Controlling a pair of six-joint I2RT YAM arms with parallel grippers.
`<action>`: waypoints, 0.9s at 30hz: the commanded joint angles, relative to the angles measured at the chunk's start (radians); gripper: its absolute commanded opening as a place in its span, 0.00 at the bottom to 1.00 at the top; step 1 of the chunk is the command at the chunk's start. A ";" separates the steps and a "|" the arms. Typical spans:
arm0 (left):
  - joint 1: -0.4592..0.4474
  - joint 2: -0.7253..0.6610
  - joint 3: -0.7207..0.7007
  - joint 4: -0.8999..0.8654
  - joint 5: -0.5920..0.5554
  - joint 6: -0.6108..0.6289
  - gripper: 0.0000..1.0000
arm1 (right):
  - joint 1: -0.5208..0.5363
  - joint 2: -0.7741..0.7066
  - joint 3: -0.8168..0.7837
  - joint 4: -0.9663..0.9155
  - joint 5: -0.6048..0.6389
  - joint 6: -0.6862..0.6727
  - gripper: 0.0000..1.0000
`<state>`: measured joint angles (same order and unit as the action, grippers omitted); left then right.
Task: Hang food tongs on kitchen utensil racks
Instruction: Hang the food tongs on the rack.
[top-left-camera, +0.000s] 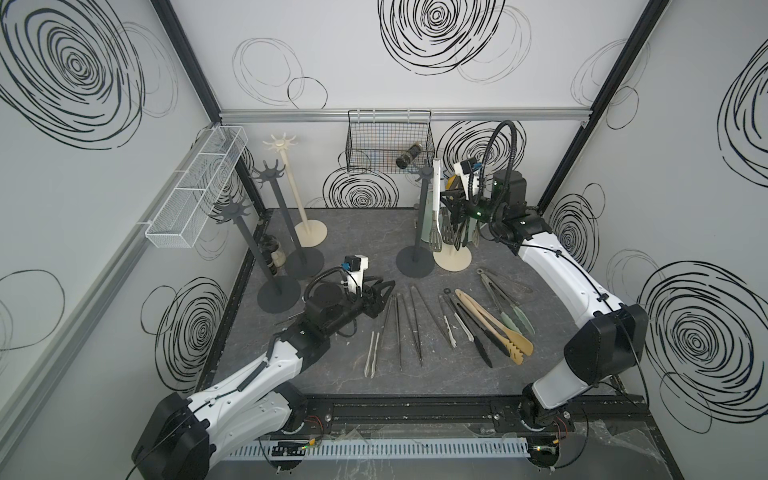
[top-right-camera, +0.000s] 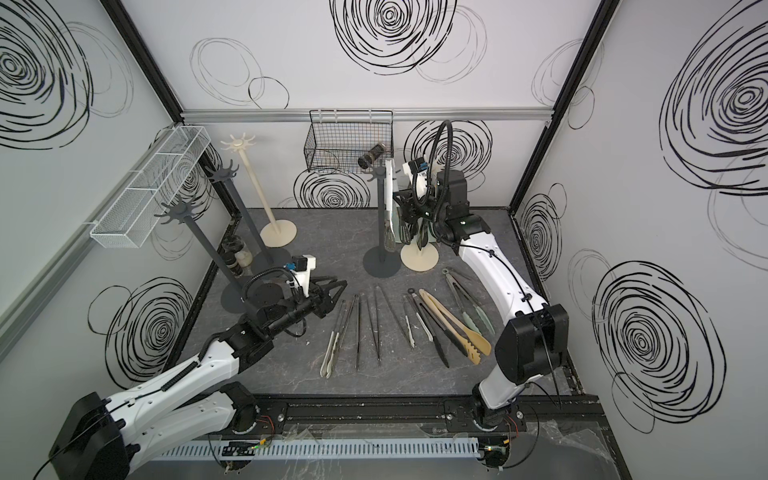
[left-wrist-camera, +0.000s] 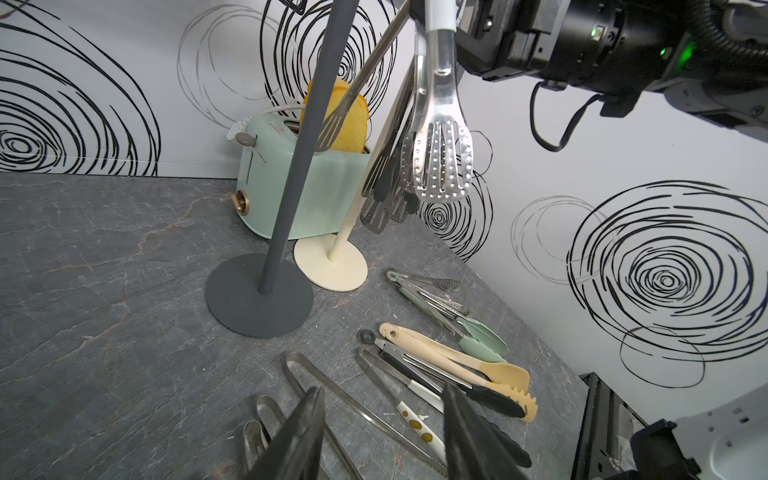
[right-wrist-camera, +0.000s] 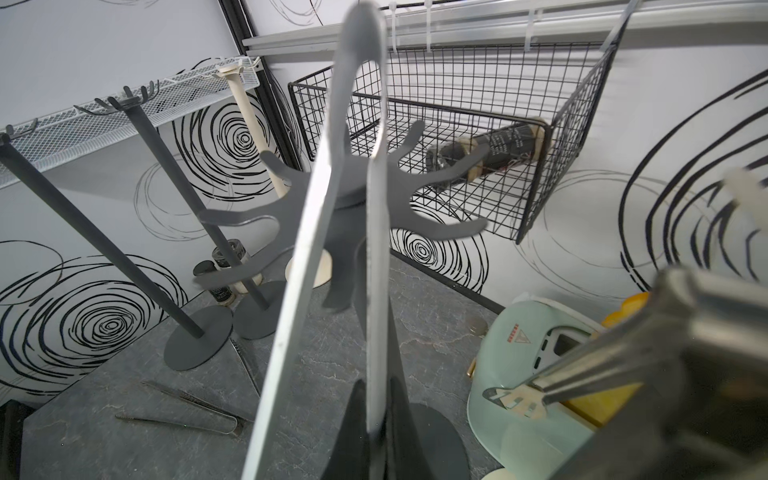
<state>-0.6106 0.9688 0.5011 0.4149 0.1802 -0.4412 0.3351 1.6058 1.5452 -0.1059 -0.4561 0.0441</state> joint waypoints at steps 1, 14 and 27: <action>-0.005 0.001 -0.009 0.055 0.009 0.007 0.50 | 0.010 -0.001 -0.030 0.035 0.018 0.003 0.00; -0.005 0.013 -0.018 0.081 0.024 -0.002 0.50 | 0.025 -0.015 -0.221 0.104 0.066 0.018 0.00; -0.005 0.008 -0.031 0.087 0.023 -0.002 0.50 | 0.024 0.018 -0.289 0.128 0.097 0.026 0.02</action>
<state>-0.6106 0.9771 0.4786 0.4438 0.1974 -0.4416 0.3584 1.5829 1.3075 0.1520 -0.4034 0.0448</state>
